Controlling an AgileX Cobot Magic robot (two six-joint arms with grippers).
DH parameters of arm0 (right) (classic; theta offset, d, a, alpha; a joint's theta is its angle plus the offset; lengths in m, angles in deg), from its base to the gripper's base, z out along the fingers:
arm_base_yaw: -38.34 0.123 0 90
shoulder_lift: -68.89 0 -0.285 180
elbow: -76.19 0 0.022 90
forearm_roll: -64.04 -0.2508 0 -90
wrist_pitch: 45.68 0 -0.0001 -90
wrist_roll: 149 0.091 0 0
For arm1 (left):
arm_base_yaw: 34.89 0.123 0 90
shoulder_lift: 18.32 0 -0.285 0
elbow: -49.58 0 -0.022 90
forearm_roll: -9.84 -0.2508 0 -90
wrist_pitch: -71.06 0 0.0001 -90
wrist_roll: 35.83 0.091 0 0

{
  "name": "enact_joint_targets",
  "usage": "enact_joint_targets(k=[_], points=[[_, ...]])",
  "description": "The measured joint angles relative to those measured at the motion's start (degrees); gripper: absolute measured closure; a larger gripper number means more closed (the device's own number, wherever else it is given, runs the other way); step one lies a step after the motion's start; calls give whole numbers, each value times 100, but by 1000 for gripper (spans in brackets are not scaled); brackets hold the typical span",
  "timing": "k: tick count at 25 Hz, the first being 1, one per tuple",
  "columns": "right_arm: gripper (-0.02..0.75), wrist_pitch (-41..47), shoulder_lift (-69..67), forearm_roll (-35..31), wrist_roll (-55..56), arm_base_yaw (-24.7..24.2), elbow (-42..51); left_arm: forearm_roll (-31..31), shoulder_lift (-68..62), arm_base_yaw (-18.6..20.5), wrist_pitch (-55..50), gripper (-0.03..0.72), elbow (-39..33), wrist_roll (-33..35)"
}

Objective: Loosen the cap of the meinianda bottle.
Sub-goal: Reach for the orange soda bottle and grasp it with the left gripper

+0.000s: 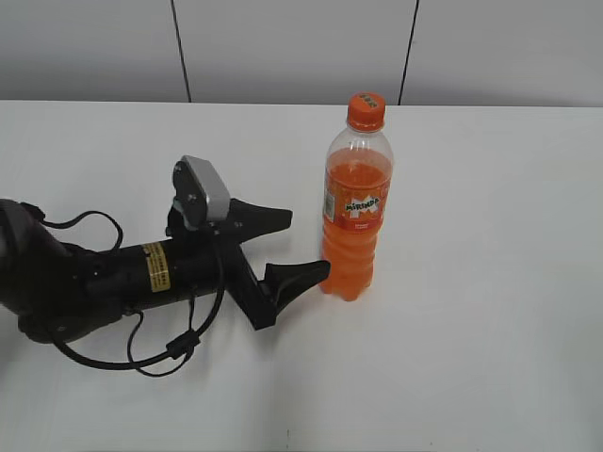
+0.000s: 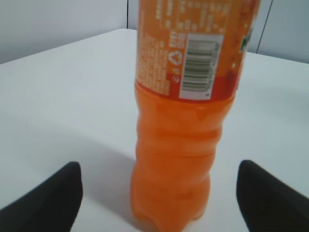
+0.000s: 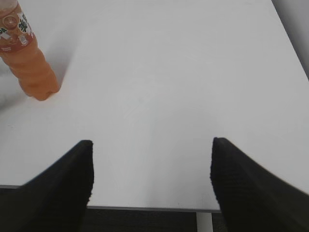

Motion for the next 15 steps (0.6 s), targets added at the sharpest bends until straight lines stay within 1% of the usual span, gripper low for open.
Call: enact_joint_targets(k=[5,11,15], points=[[172,0,0,0,0,0,0,-250,-242,-8,4,97,307,-37],[172,0,0,0,0,0,0,-321,-371,-22,12,97,498,-186],[172,0,0,0,0,0,0,-323,-407,-187,-24,97,622,-190]])
